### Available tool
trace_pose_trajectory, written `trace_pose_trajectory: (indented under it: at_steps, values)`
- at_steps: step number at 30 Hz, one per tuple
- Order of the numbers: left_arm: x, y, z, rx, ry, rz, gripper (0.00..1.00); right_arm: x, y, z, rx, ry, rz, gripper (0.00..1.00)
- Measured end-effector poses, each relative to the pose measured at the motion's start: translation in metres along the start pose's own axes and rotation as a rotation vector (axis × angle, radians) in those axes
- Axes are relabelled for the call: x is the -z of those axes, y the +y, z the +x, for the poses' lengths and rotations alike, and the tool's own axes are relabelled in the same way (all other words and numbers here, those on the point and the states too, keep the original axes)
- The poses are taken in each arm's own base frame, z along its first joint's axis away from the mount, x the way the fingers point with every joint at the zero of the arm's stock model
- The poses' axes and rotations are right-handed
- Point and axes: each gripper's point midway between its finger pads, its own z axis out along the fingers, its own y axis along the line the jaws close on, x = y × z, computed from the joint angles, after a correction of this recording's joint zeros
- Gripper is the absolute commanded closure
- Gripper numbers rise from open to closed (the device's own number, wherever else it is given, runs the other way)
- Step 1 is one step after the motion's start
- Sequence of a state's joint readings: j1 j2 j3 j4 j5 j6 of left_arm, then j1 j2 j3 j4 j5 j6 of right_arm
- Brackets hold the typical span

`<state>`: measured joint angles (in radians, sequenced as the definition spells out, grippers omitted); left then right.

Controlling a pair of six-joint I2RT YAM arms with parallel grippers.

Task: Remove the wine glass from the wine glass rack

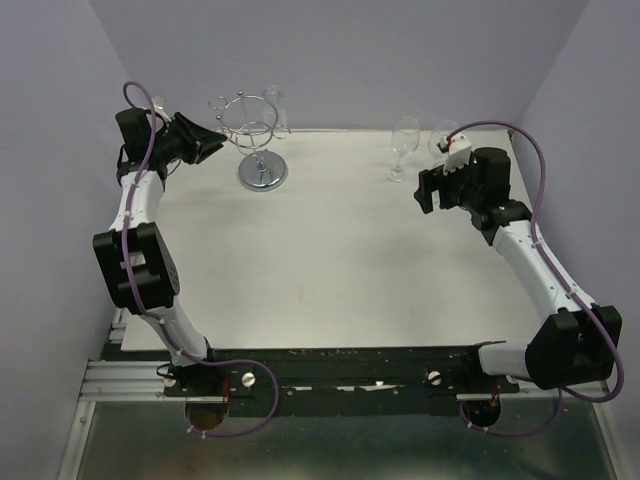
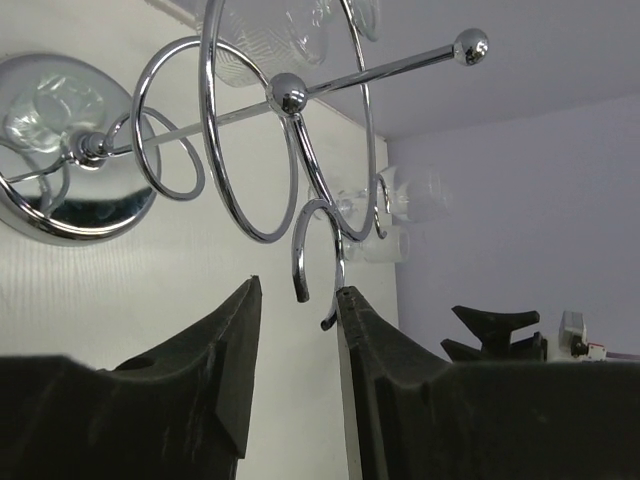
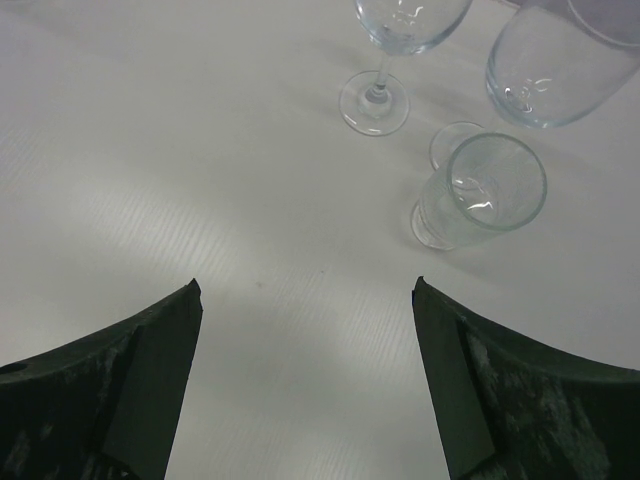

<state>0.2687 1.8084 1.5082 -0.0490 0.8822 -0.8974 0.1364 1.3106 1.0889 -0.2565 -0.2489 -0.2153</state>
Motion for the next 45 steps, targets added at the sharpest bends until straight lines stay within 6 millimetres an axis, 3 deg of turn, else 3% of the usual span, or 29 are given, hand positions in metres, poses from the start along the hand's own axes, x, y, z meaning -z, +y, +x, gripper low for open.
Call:
trace_pose_trajectory:
  at_steps: [5,8,13,15,17,19,28,37,45]
  values:
    - [-0.011,-0.006,0.011,0.002,0.031,0.021,0.67,0.002,0.003,0.015,0.009,0.026,-0.005,0.07]
    - [-0.019,-0.009,0.018,0.002,0.053,0.033,0.77,0.003,0.004,0.022,0.014,0.035,-0.006,0.07]
    - [-0.024,-0.014,0.019,0.005,0.069,0.054,0.80,0.004,0.004,0.026,0.020,0.044,0.000,0.07]
    - [-0.024,-0.014,0.019,0.008,0.071,0.058,0.85,0.004,0.003,0.026,0.023,0.044,0.002,0.07]
    - [-0.024,-0.015,0.019,0.013,0.072,0.062,0.97,0.004,0.002,0.026,0.029,0.044,0.005,0.07]
    - [-0.024,-0.016,0.019,0.015,0.071,0.066,1.00,0.004,0.002,0.026,0.034,0.045,0.008,0.07]
    - [-0.023,-0.018,0.023,0.046,0.076,0.098,1.00,0.004,0.001,0.029,0.037,0.051,0.012,0.07]
    - [-0.007,-0.023,0.044,0.097,0.077,0.126,1.00,0.004,0.001,0.029,0.037,0.050,0.012,0.07]
    - [0.001,-0.034,0.049,0.102,0.078,0.135,1.00,0.010,0.002,0.024,0.039,0.030,0.016,0.07]
